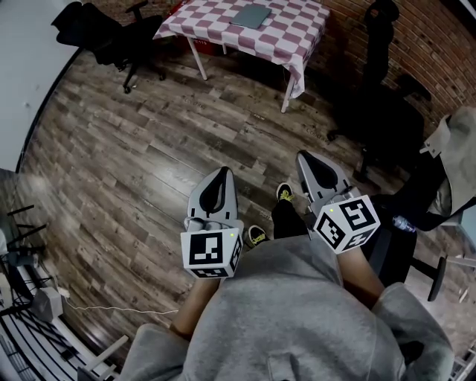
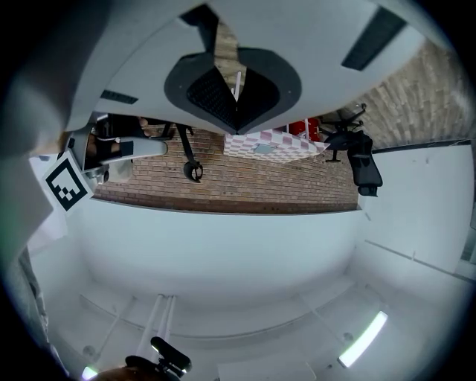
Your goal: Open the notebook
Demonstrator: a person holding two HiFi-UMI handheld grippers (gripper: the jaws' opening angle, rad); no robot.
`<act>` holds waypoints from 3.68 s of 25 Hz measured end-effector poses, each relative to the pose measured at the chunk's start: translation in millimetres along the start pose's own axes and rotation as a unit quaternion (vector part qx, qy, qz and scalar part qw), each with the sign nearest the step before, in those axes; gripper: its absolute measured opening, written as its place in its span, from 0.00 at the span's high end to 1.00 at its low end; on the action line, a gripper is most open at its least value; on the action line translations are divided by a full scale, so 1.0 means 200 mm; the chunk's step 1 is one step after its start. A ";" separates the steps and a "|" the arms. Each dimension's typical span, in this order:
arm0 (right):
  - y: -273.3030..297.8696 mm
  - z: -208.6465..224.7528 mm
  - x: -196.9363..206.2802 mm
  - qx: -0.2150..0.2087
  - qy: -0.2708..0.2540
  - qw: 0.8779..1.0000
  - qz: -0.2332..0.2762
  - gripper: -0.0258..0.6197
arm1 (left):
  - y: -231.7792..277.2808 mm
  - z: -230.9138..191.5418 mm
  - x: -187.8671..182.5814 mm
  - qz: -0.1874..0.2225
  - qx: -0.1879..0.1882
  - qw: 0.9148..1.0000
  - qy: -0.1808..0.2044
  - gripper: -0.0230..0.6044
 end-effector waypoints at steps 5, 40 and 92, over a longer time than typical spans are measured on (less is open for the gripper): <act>0.02 0.01 0.00 0.002 -0.007 1.000 0.005 0.92 | 0.01 -0.01 0.00 0.007 0.007 1.000 0.001 0.95; 0.80 0.63 -0.04 -0.012 0.024 0.998 -0.050 0.92 | 0.94 -0.32 -0.18 -0.032 -0.016 0.999 0.004 0.95; 1.63 1.54 -0.38 -0.055 0.057 0.997 -0.015 0.92 | 2.15 -0.28 -0.58 -0.054 -0.015 0.997 0.048 0.95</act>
Point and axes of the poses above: the fingertips, and each gripper's own axes: y forward along the fingers, z to its right, x out of its underside, the point moved 7 cm from there along -y, backward along the fingers, and after that the axes turned 6 degrees about -y, right-handed, at the moved point
